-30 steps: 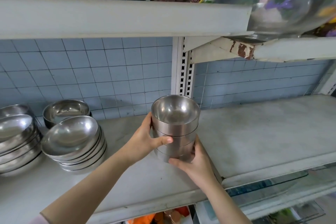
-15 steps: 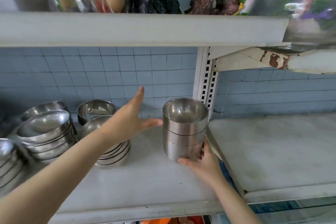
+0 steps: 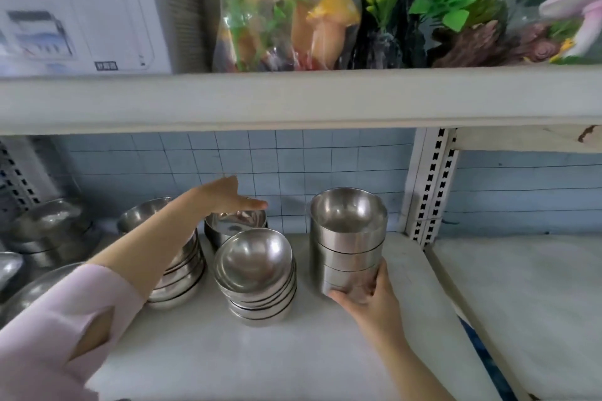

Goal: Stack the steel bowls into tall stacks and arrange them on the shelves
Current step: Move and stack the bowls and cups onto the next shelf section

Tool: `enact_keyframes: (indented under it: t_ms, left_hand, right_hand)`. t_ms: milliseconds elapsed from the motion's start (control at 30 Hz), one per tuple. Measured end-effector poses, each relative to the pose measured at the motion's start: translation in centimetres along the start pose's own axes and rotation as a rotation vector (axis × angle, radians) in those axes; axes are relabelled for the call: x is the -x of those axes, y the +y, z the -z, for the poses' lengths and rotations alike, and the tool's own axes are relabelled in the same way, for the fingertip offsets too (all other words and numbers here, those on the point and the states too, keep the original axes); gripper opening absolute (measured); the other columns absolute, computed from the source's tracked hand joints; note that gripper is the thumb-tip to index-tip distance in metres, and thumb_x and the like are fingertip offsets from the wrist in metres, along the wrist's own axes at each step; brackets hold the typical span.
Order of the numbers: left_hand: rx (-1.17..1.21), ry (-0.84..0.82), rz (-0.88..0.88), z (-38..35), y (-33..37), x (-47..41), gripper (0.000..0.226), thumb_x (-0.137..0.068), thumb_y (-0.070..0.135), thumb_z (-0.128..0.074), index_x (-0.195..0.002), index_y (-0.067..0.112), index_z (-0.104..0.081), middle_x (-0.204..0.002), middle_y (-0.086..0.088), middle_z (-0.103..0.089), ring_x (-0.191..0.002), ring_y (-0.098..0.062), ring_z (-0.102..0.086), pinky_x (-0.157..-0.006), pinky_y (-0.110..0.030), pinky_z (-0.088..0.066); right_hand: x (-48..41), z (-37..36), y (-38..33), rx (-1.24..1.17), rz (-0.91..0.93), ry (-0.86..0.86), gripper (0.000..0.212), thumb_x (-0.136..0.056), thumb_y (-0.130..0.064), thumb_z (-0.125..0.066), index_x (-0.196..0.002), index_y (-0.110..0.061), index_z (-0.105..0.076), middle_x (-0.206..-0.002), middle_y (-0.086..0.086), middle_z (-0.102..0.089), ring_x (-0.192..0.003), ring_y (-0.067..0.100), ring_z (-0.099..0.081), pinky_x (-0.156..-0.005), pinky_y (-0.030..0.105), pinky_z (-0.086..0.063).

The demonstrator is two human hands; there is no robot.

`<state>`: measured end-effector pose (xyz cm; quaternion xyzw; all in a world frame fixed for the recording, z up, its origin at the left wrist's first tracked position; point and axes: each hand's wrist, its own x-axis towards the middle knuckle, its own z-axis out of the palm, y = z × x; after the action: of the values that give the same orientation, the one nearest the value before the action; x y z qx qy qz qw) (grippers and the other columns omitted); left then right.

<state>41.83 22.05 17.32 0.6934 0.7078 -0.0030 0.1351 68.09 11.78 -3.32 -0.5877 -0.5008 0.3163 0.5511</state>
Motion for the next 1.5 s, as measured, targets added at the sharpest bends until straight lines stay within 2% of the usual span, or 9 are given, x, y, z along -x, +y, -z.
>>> enact_keyframes:
  t_ms: [167,400,500,633,833,967,1133,1300,1500]
  left_hand:
    - [-0.121,-0.185,0.038,-1.2,0.3,-2.2,0.098,-0.064,0.089,-0.046,-0.121,0.01,-0.056,-0.114,-0.002,-0.062,-0.107,-0.025,-0.059,-0.094,-0.033,-0.046]
    - [-0.21,-0.242,0.04,-2.5,0.4,-4.6,0.098,-0.072,0.087,-0.04,-0.137,0.016,-0.049,-0.139,-0.004,-0.052,-0.125,-0.027,-0.05,-0.103,-0.036,-0.038]
    - [-0.23,-0.232,0.029,-2.6,0.5,-4.8,0.09,-0.076,0.081,-0.045,-0.138,0.017,-0.048,-0.139,-0.003,-0.051,-0.127,-0.026,-0.049,-0.105,-0.035,-0.036]
    - [-0.182,-0.174,0.058,-3.1,0.1,-5.5,0.094,-0.07,0.08,-0.057,-0.134,0.012,-0.05,-0.125,-0.005,-0.059,-0.106,-0.025,-0.057,-0.092,-0.032,-0.043]
    - [-0.022,-0.08,0.108,-2.8,-0.3,-5.9,0.091,-0.064,0.077,-0.067,-0.122,0.008,-0.053,-0.095,-0.003,-0.06,-0.088,-0.024,-0.059,-0.076,-0.031,-0.046]
    - [0.056,-0.02,0.085,-0.2,0.4,-4.8,0.083,-0.065,0.078,-0.065,-0.11,0.008,-0.053,-0.097,-0.007,-0.06,-0.086,-0.026,-0.059,-0.073,-0.031,-0.044]
    - [0.146,0.088,-0.068,3.1,3.2,-1.7,0.082,-0.062,0.081,-0.063,-0.099,0.008,-0.057,-0.085,-0.005,-0.065,-0.073,-0.021,-0.062,-0.061,-0.028,-0.046]
    - [0.251,0.099,-0.338,3.0,8.2,1.7,0.089,-0.067,0.073,-0.066,-0.132,0.019,-0.04,-0.1,0.006,-0.057,-0.085,-0.012,-0.058,-0.068,-0.03,-0.047]
    - [0.247,0.088,-0.557,2.1,12.8,2.6,0.073,-0.06,0.074,-0.069,-0.115,0.032,-0.049,-0.102,0.012,-0.062,-0.09,-0.011,-0.062,-0.068,-0.029,-0.051]
  right_hand:
    - [0.1,-0.3,0.7,0.025,0.014,0.027,0.1,-0.053,-0.031,-0.097,-0.134,-0.037,-0.04,-0.114,-0.024,-0.068,-0.098,-0.011,-0.063,-0.078,0.011,-0.049]
    - [-0.1,-0.4,1.3,0.017,0.03,0.028,0.108,-0.045,-0.049,-0.092,-0.138,-0.039,-0.039,-0.12,-0.024,-0.066,-0.107,-0.006,-0.063,-0.085,0.014,-0.048]
    - [-0.1,-0.5,1.4,0.013,0.033,0.019,0.107,-0.047,-0.047,-0.092,-0.139,-0.039,-0.038,-0.122,-0.023,-0.066,-0.109,-0.004,-0.063,-0.089,0.022,-0.05]
    - [-0.1,-0.5,1.7,0.024,0.026,0.022,0.109,-0.048,-0.044,-0.094,-0.141,-0.039,-0.036,-0.123,-0.022,-0.066,-0.111,-0.001,-0.063,-0.092,0.029,-0.052]
    - [0.0,-0.4,1.3,0.021,0.026,0.025,0.108,-0.048,-0.045,-0.093,-0.14,-0.038,-0.037,-0.122,-0.023,-0.065,-0.109,-0.005,-0.062,-0.088,0.023,-0.05]
    - [-0.1,-0.3,1.4,-0.002,0.01,0.009,0.111,-0.046,-0.047,-0.092,-0.142,-0.035,-0.037,-0.126,-0.019,-0.065,-0.114,-0.001,-0.062,-0.094,0.024,-0.051]
    - [-0.1,-0.1,1.2,-0.005,0.003,-0.005,0.114,-0.046,-0.046,-0.094,-0.144,-0.033,-0.036,-0.129,-0.016,-0.064,-0.116,0.0,-0.061,-0.098,0.029,-0.051]
    - [-0.1,-0.1,1.0,-0.019,-0.004,0.002,0.111,-0.043,-0.048,-0.094,-0.139,-0.036,-0.04,-0.123,-0.022,-0.066,-0.111,-0.004,-0.062,-0.095,0.025,-0.051]
    - [-0.2,0.1,1.0,-0.028,0.0,-0.005,0.11,-0.042,-0.049,-0.094,-0.139,-0.037,-0.042,-0.12,-0.022,-0.067,-0.108,-0.002,-0.064,-0.092,0.026,-0.053]
